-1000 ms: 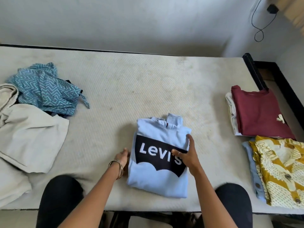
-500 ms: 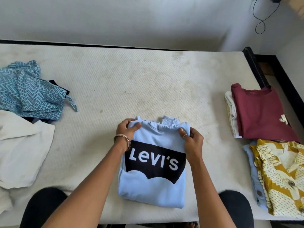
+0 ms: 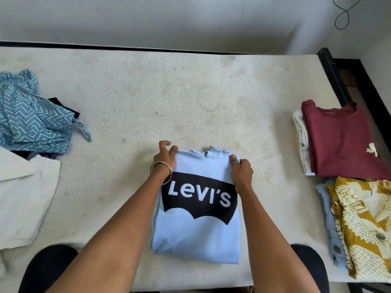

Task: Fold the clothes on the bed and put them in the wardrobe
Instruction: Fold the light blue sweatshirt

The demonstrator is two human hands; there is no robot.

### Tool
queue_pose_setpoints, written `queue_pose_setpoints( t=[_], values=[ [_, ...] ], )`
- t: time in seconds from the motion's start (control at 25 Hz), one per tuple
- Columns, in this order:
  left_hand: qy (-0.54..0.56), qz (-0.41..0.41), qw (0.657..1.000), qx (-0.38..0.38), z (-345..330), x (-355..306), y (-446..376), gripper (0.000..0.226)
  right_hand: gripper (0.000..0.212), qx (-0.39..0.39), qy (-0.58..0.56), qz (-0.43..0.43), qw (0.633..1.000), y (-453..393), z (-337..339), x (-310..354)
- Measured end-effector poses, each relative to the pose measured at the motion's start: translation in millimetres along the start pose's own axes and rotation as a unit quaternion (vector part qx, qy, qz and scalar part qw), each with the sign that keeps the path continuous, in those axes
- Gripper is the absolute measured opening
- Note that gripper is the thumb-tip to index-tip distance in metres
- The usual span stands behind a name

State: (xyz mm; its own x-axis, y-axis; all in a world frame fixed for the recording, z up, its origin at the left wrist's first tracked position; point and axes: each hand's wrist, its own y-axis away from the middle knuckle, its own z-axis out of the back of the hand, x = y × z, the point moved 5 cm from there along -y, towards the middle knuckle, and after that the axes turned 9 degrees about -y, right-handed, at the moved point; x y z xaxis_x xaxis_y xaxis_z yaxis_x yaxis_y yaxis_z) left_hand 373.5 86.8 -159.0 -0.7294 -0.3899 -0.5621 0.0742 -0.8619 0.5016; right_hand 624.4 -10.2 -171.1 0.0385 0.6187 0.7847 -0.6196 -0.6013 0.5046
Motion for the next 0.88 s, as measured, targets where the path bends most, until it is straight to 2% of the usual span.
queue_pose_setpoints(
  t=[0.12,0.24,0.28,0.36,0.44,0.56,0.72,0.8,0.88],
  values=[
    [0.085,0.045,0.994,-0.044,6,16,11,0.049,0.045,-0.006,-0.012,0.016,1.0,8,3,-3],
    [0.127,0.059,0.99,-0.008,6,50,36,0.071,0.055,-0.002,-0.067,0.013,0.998,37,8,-20],
    [0.113,0.076,0.99,0.025,0,63,52,0.078,0.06,-0.006,-0.056,0.004,0.998,49,8,-30],
    [0.018,0.07,0.996,0.055,-16,78,82,0.084,0.078,-0.021,0.001,-0.021,1.0,72,6,-51],
    [-0.093,0.05,0.994,0.008,-25,86,110,0.074,0.091,-0.027,0.081,-0.034,0.996,96,5,-66],
    [-0.171,0.026,0.984,-0.05,-19,91,134,0.061,0.082,-0.005,0.128,-0.033,0.991,121,6,-70],
    [-0.188,0.014,0.979,-0.073,-5,93,135,0.06,0.066,0.01,0.095,-0.03,0.995,123,16,-70],
    [-0.086,0.056,0.993,-0.052,-7,103,133,0.061,0.065,0.033,0.054,-0.021,0.998,126,20,-72],
    [0.107,0.07,0.991,0.036,-19,108,131,0.068,0.063,0.079,0.026,-0.019,0.996,133,18,-73]
  ],
)
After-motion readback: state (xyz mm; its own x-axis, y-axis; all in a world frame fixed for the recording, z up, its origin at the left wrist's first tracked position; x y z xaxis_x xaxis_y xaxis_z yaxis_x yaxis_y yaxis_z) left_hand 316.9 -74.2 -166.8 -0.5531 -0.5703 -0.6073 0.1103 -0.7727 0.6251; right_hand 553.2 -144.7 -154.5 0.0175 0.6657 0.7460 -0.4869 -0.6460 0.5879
